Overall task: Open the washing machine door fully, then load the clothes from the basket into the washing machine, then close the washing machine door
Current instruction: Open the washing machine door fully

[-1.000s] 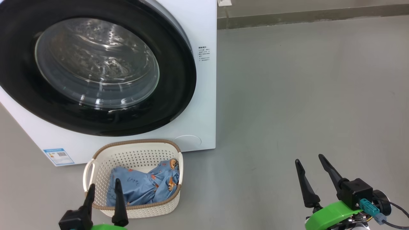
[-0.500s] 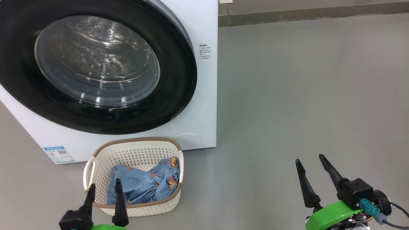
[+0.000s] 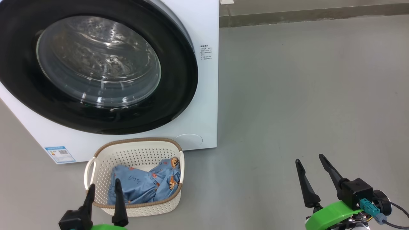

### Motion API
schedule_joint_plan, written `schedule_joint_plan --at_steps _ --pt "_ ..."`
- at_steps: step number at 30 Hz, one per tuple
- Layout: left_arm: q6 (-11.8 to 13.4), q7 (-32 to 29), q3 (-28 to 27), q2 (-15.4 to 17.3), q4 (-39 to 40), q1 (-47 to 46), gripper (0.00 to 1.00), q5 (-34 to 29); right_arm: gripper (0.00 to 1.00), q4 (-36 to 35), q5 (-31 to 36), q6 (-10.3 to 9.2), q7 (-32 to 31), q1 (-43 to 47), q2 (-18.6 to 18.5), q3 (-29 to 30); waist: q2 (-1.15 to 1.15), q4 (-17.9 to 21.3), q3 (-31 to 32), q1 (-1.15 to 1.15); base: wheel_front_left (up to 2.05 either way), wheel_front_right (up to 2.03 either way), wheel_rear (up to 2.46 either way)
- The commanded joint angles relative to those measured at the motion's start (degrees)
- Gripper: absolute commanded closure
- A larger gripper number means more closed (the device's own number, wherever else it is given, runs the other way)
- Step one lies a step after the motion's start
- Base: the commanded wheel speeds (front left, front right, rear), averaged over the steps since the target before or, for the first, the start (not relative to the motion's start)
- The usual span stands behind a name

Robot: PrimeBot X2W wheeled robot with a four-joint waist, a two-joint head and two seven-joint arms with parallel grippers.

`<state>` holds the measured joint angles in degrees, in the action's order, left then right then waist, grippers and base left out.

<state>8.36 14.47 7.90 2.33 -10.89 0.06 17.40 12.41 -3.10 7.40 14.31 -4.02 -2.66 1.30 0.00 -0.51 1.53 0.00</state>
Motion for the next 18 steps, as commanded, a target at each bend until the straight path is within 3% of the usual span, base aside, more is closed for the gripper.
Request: schedule_joint_plan --at_steps 1,2,3,4,5,9,12,18 --pt "0.52 0.52 -1.82 0.54 1.38 -1.49 0.00 -0.64 0.00 -1.37 0.12 0.09 0.69 -1.99 -0.21 -1.35 0.00 -0.04 -0.01 0.00 0.00 0.00 0.00" --pt "0.52 0.52 -1.82 0.54 1.38 -1.49 0.00 -0.64 0.00 -1.37 0.12 0.09 0.69 -1.99 -0.21 -1.35 0.00 -0.04 -0.01 0.00 0.00 0.00 0.00" --pt "0.55 0.52 -1.81 0.54 1.38 -1.49 0.00 -0.63 0.07 -1.46 0.07 0.09 0.69 -2.02 -0.21 -1.44 0.00 -0.06 -0.05 0.00 0.00 0.00 0.00" --pt "0.57 0.52 -1.80 0.54 1.39 -1.51 0.00 -0.63 0.65 -1.54 -0.18 0.09 0.69 -2.04 -0.21 -1.58 0.00 -0.09 -0.10 0.00 0.00 0.00 0.00" --pt "0.58 0.52 -1.77 0.54 1.38 -1.54 0.00 -0.62 1.00 -1.70 -0.52 0.09 0.69 -2.06 -0.21 -1.72 0.00 -0.15 -0.15 0.00 0.00 0.00 0.00" --pt "0.58 0.52 -1.85 0.54 1.38 -1.64 0.00 -0.37 1.00 -1.85 -3.80 0.09 0.69 -1.93 -0.21 -2.79 0.00 -0.47 -0.38 0.00 0.00 0.00 0.00" --pt "0.46 0.52 -1.90 0.54 1.31 -1.78 0.00 -0.10 1.00 -0.90 -10.23 0.09 0.69 -2.11 -0.21 -3.71 0.00 -0.96 -0.55 0.00 0.00 0.00 0.00" --pt "0.28 0.52 -1.67 0.54 1.27 -1.81 0.00 0.35 1.00 5.77 -33.46 0.09 0.69 -4.66 -0.21 -5.45 0.00 -2.43 -1.11 0.00 0.00 0.00 0.00"
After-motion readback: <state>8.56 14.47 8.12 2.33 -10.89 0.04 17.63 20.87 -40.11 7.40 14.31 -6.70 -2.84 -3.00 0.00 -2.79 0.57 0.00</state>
